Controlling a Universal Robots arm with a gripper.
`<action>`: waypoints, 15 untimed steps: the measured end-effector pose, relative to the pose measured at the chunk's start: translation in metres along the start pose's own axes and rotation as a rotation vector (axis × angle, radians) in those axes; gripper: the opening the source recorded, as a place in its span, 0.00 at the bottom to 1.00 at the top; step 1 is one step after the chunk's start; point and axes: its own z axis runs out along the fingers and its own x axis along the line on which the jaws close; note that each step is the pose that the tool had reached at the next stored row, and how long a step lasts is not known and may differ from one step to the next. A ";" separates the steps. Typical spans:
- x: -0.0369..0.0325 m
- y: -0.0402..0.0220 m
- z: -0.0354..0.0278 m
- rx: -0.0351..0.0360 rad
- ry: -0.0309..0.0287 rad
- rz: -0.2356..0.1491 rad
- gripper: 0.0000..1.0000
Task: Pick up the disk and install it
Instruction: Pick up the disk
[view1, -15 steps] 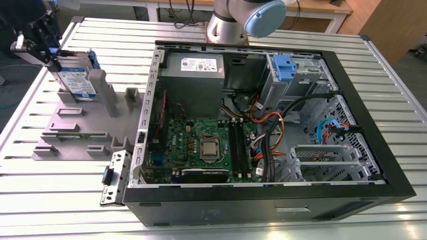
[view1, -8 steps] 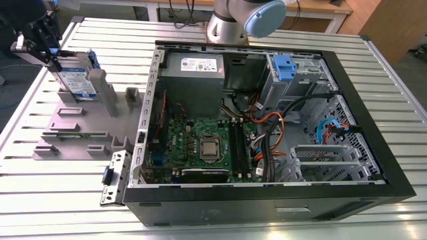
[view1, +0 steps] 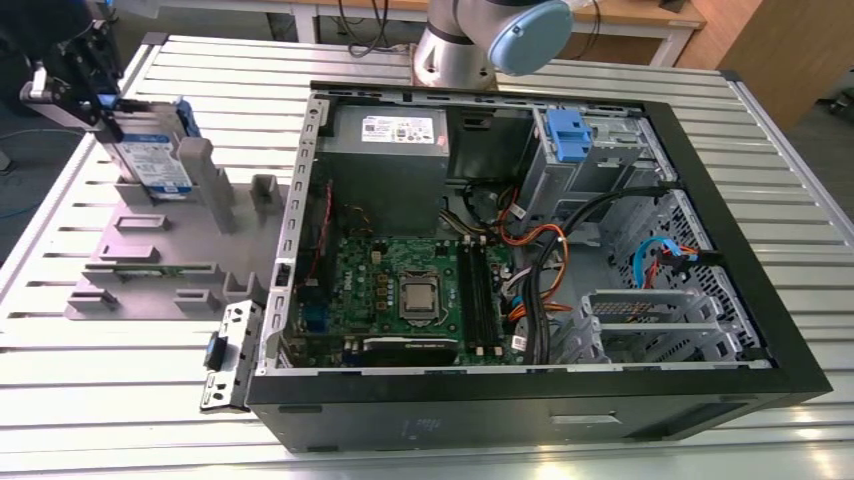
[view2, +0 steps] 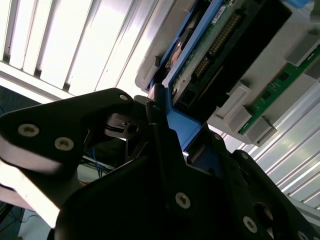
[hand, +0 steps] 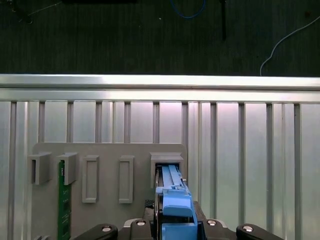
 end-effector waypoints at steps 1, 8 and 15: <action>0.0000 0.0000 -0.0008 0.0001 0.0003 0.000 0.37; -0.0001 0.0000 -0.0045 0.0004 0.0022 0.000 0.37; -0.0001 0.0000 -0.0051 0.0000 0.0030 0.000 0.37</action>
